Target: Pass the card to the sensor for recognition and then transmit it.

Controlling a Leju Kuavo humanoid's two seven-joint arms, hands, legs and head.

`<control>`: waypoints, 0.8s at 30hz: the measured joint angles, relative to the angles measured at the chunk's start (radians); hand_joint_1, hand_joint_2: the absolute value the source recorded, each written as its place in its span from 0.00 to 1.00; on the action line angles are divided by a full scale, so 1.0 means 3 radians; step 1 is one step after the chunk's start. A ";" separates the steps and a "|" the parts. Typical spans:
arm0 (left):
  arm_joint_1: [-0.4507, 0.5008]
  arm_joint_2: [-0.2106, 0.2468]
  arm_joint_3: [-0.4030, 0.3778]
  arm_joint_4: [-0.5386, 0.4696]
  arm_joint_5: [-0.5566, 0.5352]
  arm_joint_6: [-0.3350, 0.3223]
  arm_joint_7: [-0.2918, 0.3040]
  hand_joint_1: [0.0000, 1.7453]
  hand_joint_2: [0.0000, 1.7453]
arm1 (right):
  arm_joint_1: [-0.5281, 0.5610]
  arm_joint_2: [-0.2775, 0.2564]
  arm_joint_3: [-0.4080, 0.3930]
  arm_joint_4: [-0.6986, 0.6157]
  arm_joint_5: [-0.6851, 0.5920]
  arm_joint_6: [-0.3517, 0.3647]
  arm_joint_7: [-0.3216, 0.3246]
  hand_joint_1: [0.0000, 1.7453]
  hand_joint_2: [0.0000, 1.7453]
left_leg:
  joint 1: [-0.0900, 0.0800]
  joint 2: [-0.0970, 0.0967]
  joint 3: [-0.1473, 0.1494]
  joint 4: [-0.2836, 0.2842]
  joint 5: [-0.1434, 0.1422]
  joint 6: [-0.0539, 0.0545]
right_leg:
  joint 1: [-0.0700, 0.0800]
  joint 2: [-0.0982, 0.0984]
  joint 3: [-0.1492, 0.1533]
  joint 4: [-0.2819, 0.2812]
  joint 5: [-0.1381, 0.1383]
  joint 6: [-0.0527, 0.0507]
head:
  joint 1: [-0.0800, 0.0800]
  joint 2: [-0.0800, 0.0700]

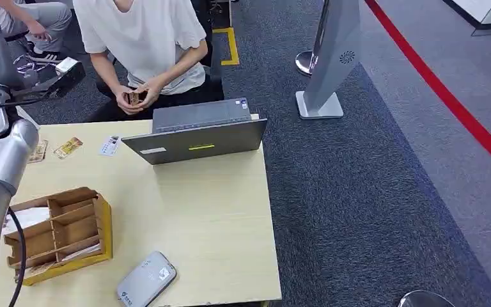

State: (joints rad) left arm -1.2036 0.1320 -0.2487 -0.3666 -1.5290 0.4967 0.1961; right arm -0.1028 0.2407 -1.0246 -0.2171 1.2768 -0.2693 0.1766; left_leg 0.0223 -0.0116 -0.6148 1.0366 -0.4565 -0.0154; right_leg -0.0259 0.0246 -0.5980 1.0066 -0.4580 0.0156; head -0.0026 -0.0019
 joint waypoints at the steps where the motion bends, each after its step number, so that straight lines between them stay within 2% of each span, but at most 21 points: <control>1: 0.0000 0.0000 0.0000 0.0000 0.0000 0.0000 0.0000 0.00 1.00 | 0.0000 0.0000 0.0000 0.0000 0.0000 -0.0001 0.0000 0.00 1.00 | 0.0000 0.0000 0.0000 0.0000 0.0000 0.0000 | 0.0000 0.0000 0.0000 0.0000 0.0000 0.0000 | 0.0000 0.0000; 5: 0.0089 0.0018 0.0032 -0.0074 0.0117 0.0148 -0.0279 0.00 1.00 | -0.0001 0.0000 -0.0028 0.0000 -0.0107 -0.0013 0.0000 0.00 1.00 | 0.0000 0.0000 0.0000 -0.0001 0.0000 0.0000 | 0.0000 0.0000 0.0002 0.0000 0.0000 0.0000 | 0.0001 0.0000; 7: 0.0325 0.0088 0.0078 -0.0354 0.0308 0.0195 -0.0510 0.00 1.00 | -0.0001 0.0000 -0.0068 0.0000 -0.0192 -0.0032 -0.0010 0.00 1.00 | -0.0002 0.0006 0.0004 -0.0003 -0.0003 -0.0001 | -0.0002 0.0007 0.0003 0.0001 0.0000 0.0000 | 0.0001 0.0000; 9: 0.0658 0.0187 0.0129 -0.0727 0.0566 0.0176 -0.0664 0.00 1.00 | 0.0003 0.0000 -0.0112 0.0001 -0.0256 -0.0048 -0.0022 0.00 1.00 | -0.0003 0.0021 0.0011 -0.0005 -0.0007 -0.0006 | -0.0002 0.0021 0.0001 0.0001 -0.0001 -0.0001 | 0.0000 0.0000; 11: 0.1149 0.0357 0.0214 -0.1269 0.0784 0.0174 -0.0707 0.00 1.00 | 0.0010 0.0001 -0.0159 0.0001 -0.0305 -0.0070 -0.0036 0.00 1.00 | -0.0003 0.0032 0.0017 -0.0011 -0.0013 -0.0007 | -0.0003 0.0031 0.0007 0.0003 -0.0006 -0.0007 | 0.0002 0.0000; 14: 0.2232 0.0619 0.0517 -0.2405 0.1060 0.0294 -0.0781 0.00 1.00 | 0.0037 0.0001 -0.0238 0.0009 -0.0389 -0.0081 -0.0040 0.00 1.00 | -0.0009 0.0068 0.0060 -0.0018 -0.0042 -0.0013 | -0.0010 0.0069 0.0025 0.0003 -0.0025 -0.0011 | -0.0013 0.0000; 17: 0.3164 0.0666 0.0961 -0.3277 0.1211 0.0426 -0.0968 0.00 1.00 | 0.0062 0.0001 -0.0304 0.0014 -0.0427 -0.0109 -0.0039 0.00 1.00 | -0.0006 0.0061 0.0059 -0.0016 -0.0053 -0.0006 | -0.0008 0.0060 0.0028 0.0002 -0.0045 -0.0007 | -0.0015 0.0000; 20: 0.3581 0.0687 0.1243 -0.3759 0.1213 0.0407 -0.1048 0.00 1.00 | 0.0060 0.0001 -0.0345 0.0014 -0.0427 -0.0121 -0.0039 0.00 1.00 | -0.0006 0.0022 0.0053 -0.0016 -0.0055 -0.0003 | -0.0008 0.0019 0.0038 -0.0001 -0.0059 -0.0003 | -0.0008 0.0000; 24: 0.3803 0.0697 0.1423 -0.4095 0.1190 0.0360 -0.1078 0.00 1.00 | 0.0050 0.0001 -0.0361 0.0015 -0.0427 -0.0120 -0.0039 0.00 1.00 | -0.0006 0.0001 0.0053 -0.0016 -0.0055 -0.0002 | -0.0008 -0.0003 0.0051 -0.0001 -0.0062 -0.0003 | -0.0004 0.0000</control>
State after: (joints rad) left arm -0.0628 0.3410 0.1781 -1.5952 -1.1719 0.6047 -0.1274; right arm -0.0880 0.2411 -1.1330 -0.2125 1.1486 -0.3052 0.1648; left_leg 0.0204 -0.0113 -0.5988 1.0319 -0.4730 -0.0161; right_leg -0.0283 0.0237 -0.5828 1.0062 -0.4767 0.0148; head -0.0038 -0.0019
